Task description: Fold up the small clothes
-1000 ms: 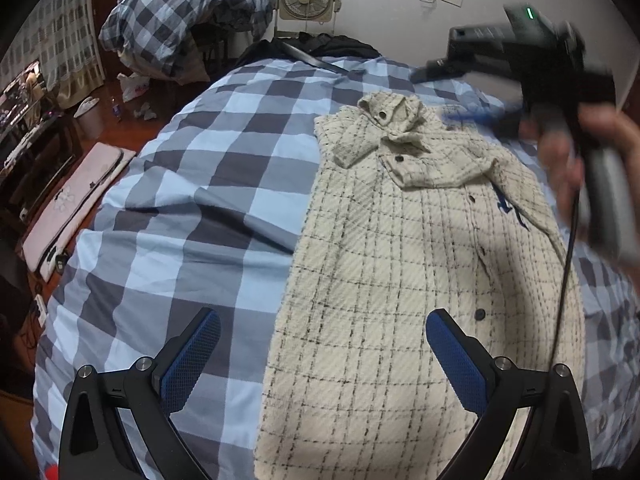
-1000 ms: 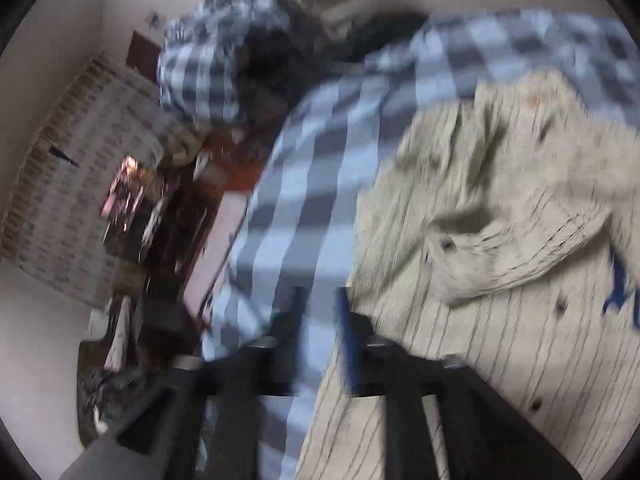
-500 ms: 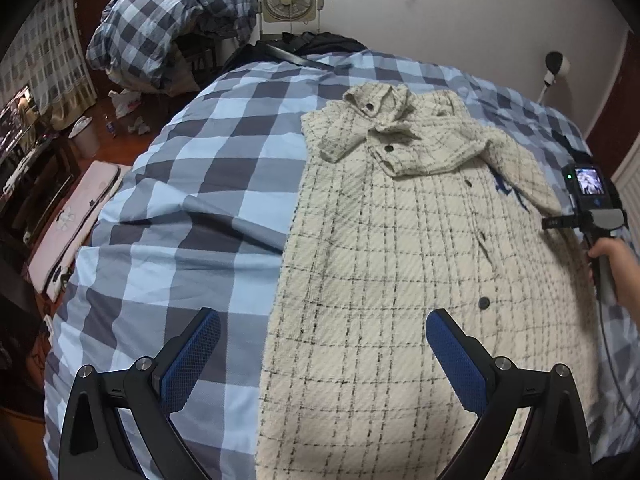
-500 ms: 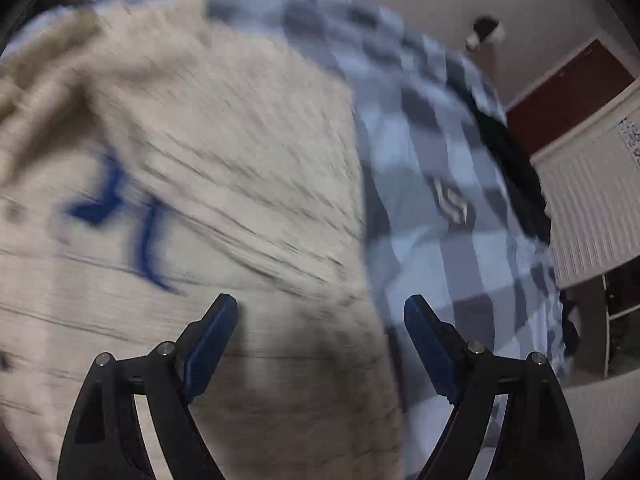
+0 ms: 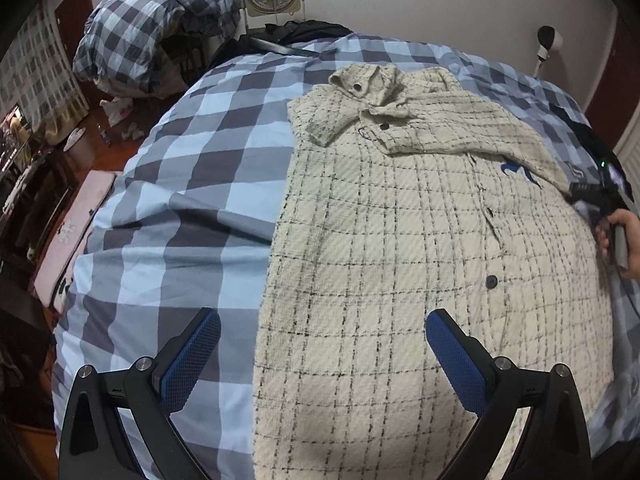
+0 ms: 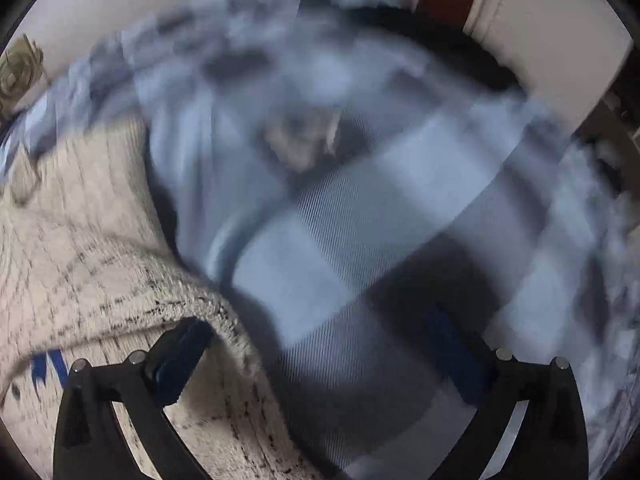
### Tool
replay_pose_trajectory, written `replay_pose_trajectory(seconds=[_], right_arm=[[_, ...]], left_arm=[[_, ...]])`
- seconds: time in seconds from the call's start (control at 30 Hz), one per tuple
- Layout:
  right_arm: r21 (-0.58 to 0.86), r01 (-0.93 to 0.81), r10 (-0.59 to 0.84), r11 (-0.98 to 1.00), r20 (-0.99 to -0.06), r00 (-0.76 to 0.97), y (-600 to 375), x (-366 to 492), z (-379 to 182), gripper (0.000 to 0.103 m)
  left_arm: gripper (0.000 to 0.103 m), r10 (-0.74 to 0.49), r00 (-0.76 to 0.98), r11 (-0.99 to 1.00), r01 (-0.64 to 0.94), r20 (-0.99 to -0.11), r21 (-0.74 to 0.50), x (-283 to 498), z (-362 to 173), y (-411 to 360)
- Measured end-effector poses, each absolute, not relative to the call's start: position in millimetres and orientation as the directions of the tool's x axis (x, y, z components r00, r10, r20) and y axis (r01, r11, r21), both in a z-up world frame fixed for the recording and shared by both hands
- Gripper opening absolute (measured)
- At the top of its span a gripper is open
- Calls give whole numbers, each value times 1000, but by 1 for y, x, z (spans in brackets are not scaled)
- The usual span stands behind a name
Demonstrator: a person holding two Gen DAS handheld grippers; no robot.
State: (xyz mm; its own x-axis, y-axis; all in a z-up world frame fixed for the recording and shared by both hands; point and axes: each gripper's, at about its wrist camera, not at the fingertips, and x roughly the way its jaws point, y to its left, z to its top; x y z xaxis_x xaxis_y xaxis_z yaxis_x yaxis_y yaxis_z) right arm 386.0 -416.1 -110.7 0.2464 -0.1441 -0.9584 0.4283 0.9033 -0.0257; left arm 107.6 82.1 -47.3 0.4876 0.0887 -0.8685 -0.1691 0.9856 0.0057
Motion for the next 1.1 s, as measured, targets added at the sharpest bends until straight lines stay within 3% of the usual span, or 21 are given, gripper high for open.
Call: replay_pose_trajectory(seconds=[0.03, 0.17, 0.3, 0.4, 0.5, 0.6, 0.8, 0.9, 0.93, 1.0, 1.03, 1.07, 1.1], right_arm=[[1, 424, -92, 906, -976, 197, -409, 381, -118, 102], [-21, 388, -126, 921, -961, 245, -409, 378, -73, 102], [-122, 462, -332, 879, -851, 407, -386, 356, -3, 102], [36, 425, -197, 905, -849, 491, -341, 358, 11, 102], [173, 309, 1, 935, -875, 484, -272, 364, -12, 102], [160, 110, 93, 981, -884, 458, -161, 368, -40, 102], [12, -172, 89, 985, -889, 448, -13, 381, -89, 102], [-115, -218, -11, 969, -904, 426, 19, 395, -113, 101], [-140, -218, -43, 966, -916, 399, 20, 402, -122, 98], [-99, -184, -26, 978, -932, 362, 9, 410, -130, 65], [-72, -161, -8, 984, -931, 366, 2, 412, -128, 60], [-33, -137, 21, 990, -927, 373, -8, 414, -124, 36], [12, -113, 53, 993, -928, 370, -20, 417, -120, 22]], left_arm=[[103, 84, 488, 985, -170, -868, 0, 107, -47, 83], [103, 63, 513, 983, -182, -856, -38, 106, -38, 86], [103, 55, 537, 982, -182, -842, -51, 102, -30, 85], [103, 54, 543, 981, -184, -838, -56, 101, -28, 86], [103, 60, 542, 979, -196, -838, -56, 101, -27, 90], [103, 53, 545, 974, -212, -837, -77, 100, -26, 96], [103, 26, 549, 968, -223, -835, -116, 101, -26, 102], [103, 41, 557, 970, -222, -830, -101, 101, -25, 101], [103, 47, 559, 971, -221, -828, -94, 101, -25, 100], [103, 47, 564, 971, -218, -824, -94, 102, -23, 100], [103, 37, 568, 971, -217, -822, -105, 102, -22, 101], [103, 25, 571, 969, -215, -820, -120, 102, -21, 102], [103, 18, 573, 968, -214, -819, -128, 101, -20, 102]])
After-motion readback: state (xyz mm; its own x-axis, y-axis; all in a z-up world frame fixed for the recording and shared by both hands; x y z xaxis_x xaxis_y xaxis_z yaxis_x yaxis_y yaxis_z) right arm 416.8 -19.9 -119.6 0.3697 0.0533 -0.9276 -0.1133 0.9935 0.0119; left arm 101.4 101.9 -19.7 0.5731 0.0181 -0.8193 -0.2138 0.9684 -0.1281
